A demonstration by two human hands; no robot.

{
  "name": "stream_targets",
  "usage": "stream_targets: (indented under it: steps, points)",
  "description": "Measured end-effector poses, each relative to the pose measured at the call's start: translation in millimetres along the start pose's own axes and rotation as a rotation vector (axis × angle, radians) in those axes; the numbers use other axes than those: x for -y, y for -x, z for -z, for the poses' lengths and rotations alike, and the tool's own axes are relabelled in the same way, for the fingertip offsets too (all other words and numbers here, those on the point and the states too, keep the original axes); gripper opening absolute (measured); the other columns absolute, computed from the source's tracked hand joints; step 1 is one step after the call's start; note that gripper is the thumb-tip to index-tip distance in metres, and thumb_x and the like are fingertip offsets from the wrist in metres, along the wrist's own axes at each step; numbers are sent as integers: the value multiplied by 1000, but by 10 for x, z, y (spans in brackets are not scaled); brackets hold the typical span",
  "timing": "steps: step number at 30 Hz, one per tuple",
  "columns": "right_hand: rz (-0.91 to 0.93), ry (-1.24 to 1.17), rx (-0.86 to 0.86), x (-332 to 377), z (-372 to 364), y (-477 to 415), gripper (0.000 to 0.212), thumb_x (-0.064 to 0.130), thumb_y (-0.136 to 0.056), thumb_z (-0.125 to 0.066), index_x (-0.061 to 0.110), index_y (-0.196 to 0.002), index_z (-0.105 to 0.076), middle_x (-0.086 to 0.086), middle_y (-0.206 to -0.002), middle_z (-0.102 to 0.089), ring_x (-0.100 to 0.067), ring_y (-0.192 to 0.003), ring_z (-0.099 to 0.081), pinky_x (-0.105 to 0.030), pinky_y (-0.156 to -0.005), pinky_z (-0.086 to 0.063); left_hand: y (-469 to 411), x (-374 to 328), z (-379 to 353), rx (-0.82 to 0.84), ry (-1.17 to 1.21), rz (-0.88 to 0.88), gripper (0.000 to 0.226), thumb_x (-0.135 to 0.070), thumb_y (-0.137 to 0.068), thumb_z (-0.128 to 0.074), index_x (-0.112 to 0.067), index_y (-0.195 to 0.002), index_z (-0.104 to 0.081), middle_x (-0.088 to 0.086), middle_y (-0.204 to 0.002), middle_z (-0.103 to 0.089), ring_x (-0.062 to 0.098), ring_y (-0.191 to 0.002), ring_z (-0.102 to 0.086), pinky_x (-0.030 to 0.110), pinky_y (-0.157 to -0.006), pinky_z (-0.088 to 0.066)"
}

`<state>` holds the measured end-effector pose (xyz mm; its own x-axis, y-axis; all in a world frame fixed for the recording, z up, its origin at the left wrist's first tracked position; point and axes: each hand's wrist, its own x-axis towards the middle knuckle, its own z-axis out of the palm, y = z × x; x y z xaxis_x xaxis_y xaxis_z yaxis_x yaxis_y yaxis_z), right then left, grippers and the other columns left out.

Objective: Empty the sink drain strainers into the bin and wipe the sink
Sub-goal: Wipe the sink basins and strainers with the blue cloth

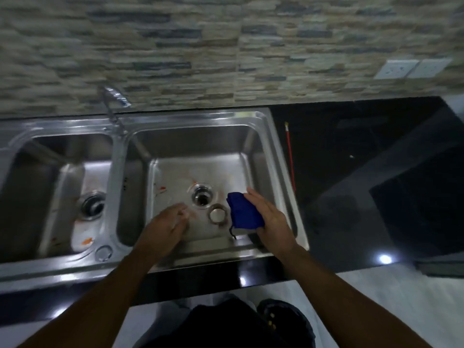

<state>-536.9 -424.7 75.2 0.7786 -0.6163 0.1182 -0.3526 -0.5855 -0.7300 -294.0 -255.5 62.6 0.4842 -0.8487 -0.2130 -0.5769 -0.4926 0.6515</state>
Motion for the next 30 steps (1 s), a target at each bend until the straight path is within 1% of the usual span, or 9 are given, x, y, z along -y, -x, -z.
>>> stream_targets:
  steps: [4, 8, 11, 13, 15, 19, 21, 25, 30]
  points:
    - [38, -103, -14, 545, -657, -347, 63, -13, -79, -62, -1, -140, -50, -12, -151, -43, -13, -139, -41, -25, -114, -39, 389, 679, 547, -61, -49, 157, 36, -37, -103, -47, -21, -132, -61, 9, -133, -66, 30, -122, -62, 44, -106, -48]
    - [90, -56, -6, 1053, -1385, -737, 62, -23, -73, -67, -5, -133, -58, -25, -146, -49, -23, -138, -44, -9, -113, -29, 734, 1263, 1023, -144, -13, 205, 33, -23, -103, -51, -9, -130, -63, 13, -135, -63, 31, -125, -60, 45, -109, -46]
    - [67, -129, 6, 1431, -1930, -984, 63, -19, -73, -62, 2, -133, -61, -16, -135, -62, -6, -124, -51, -17, -108, -41, 906, 1667, 1267, -190, -79, 272, 32, -17, -102, -52, -6, -130, -65, 15, -136, -63, 33, -126, -60, 42, -107, -44]
    - [22, -147, 42, 1647, -2292, -1082, 63, -15, -76, -62, 7, -136, -60, -12, -135, -63, -9, -123, -55, -16, -109, -40, 963, 1893, 1405, -185, -91, 303, 31, -20, -104, -49, -7, -127, -65, 15, -131, -65, 33, -120, -63, 41, -103, -47]
    - [-29, -118, 166, 1821, -2649, -1079, 67, -12, -80, -64, 12, -142, -55, -7, -147, -54, -16, -136, -48, -9, -114, -27, 997, 2105, 1515, -167, -121, 297, 38, -26, -102, -42, -6, -124, -65, 16, -125, -66, 35, -112, -64, 43, -96, -52]
    - [-41, 151, 208, 1988, -3248, -769, 74, -2, -80, -67, 20, -148, -49, 0, -163, -31, -24, -154, -19, -45, -125, -23, 999, 2424, 1631, -200, -141, 294, 44, -27, -96, -40, -3, -120, -68, 19, -123, -68, 38, -109, -65, 45, -94, -54]
    - [-85, 241, 174, 2028, -3388, -659, 81, 1, -81, -68, 22, -154, -38, 3, -167, -18, -21, -156, -5, -46, -126, -15, 962, 2490, 1628, -206, -139, 324, 39, -27, -97, -41, -9, -121, -67, 16, -123, -68, 37, -106, -67, 44, -89, -55]
    - [-94, 374, 178, 2020, -3498, -739, 90, 4, -85, -67, 14, -160, -18, -4, -169, -8, -25, -156, -1, -44, -127, -8, 896, 2574, 1564, -232, -188, 322, 23, -27, -96, -47, -22, -111, -64, 3, -106, -71, 27, -85, -69, 32, -67, -51]
    - [-92, 386, 225, 1903, -3523, -1180, 93, 4, -87, -61, 16, -161, -6, -2, -170, 5, -22, -156, 11, -49, -127, -6, 889, 2646, 1584, -190, -235, 258, 32, -27, -93, -46, -23, -116, -67, 1, -103, -75, 23, -84, -73, 32, -71, -56]
